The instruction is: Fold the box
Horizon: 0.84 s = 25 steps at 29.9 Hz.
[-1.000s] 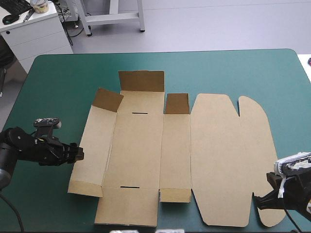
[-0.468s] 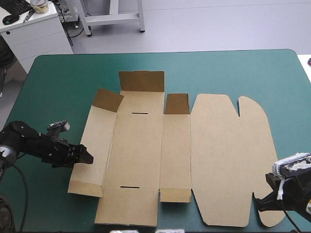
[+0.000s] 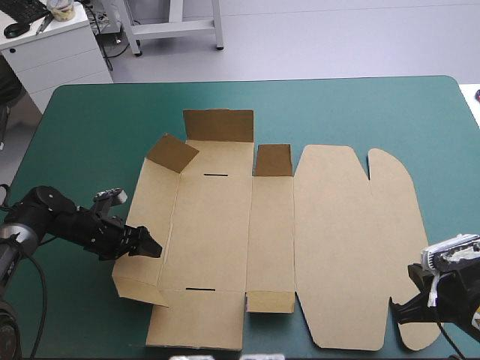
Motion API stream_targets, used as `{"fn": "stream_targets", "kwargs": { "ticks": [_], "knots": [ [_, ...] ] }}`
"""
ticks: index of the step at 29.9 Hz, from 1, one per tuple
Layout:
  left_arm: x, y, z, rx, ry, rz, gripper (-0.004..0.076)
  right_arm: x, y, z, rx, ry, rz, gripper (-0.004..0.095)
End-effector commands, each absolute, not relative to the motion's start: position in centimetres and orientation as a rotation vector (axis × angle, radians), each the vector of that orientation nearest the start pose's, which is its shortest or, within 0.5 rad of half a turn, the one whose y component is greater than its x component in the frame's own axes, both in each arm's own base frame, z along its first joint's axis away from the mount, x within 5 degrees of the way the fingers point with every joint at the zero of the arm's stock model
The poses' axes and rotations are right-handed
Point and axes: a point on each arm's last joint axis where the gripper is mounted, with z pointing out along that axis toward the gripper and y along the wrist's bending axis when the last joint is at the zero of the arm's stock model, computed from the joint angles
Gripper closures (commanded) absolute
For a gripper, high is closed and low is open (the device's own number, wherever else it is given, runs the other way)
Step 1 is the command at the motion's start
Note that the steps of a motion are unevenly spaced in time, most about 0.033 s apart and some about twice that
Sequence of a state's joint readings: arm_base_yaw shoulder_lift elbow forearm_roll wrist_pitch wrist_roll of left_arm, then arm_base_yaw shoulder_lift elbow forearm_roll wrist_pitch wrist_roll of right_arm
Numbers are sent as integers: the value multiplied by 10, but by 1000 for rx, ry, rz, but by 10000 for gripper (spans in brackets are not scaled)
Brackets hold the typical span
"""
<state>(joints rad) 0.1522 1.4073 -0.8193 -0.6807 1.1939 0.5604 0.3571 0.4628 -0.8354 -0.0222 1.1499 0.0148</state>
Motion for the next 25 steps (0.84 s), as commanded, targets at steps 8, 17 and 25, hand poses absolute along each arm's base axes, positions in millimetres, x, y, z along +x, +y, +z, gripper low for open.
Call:
{"fn": "stream_targets", "kwargs": {
  "ticks": [8,17,25],
  "knots": [
    [224,-28,245,192,2854,-976,514,49,17,368,-361,2164,188,909],
    [224,-27,244,147,2873,-967,734,49,16,367,-363,2174,187,910],
    [241,-18,276,191,2858,-781,734,49,16,366,-387,2173,174,909]
  ]
}}
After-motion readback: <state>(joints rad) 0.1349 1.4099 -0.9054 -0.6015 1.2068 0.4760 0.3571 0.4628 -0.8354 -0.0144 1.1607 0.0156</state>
